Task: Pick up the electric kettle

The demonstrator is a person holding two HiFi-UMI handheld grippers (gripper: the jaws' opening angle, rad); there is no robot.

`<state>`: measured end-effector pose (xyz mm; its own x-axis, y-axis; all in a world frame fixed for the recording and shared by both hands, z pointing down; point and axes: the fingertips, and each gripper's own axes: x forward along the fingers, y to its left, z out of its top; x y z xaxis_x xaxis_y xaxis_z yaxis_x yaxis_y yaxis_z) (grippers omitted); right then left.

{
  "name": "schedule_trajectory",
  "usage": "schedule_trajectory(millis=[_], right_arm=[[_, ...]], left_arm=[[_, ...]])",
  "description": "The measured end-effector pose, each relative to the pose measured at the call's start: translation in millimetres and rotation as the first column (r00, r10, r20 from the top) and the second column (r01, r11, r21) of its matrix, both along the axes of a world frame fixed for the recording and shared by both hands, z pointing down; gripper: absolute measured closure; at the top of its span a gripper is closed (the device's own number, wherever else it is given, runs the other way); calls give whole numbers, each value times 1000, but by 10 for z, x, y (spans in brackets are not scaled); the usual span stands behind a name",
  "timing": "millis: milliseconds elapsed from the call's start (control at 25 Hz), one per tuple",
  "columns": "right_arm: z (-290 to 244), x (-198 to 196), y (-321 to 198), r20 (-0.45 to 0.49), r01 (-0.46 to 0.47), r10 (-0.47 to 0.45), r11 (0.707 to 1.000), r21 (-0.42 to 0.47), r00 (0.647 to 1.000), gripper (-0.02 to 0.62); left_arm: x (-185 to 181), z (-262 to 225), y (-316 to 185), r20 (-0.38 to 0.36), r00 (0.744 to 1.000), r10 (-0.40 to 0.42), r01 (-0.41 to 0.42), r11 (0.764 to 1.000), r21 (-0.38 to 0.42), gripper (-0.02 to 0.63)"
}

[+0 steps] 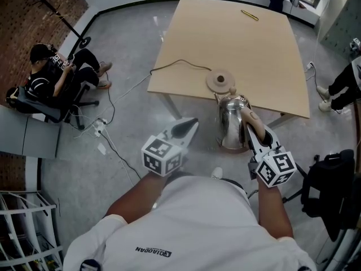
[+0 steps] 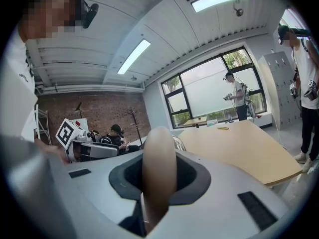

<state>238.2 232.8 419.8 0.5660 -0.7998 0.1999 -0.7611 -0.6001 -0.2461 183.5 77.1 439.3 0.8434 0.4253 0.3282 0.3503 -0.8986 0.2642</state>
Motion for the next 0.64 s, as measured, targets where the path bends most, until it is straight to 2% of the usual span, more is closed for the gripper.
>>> schedule_trajectory(millis=[640], right_arm=[[48,1,-113,3,-68,68,998,-8,998,506]], left_arm=[[14,-19,-138,-5,998,69,-69,997,28,611]])
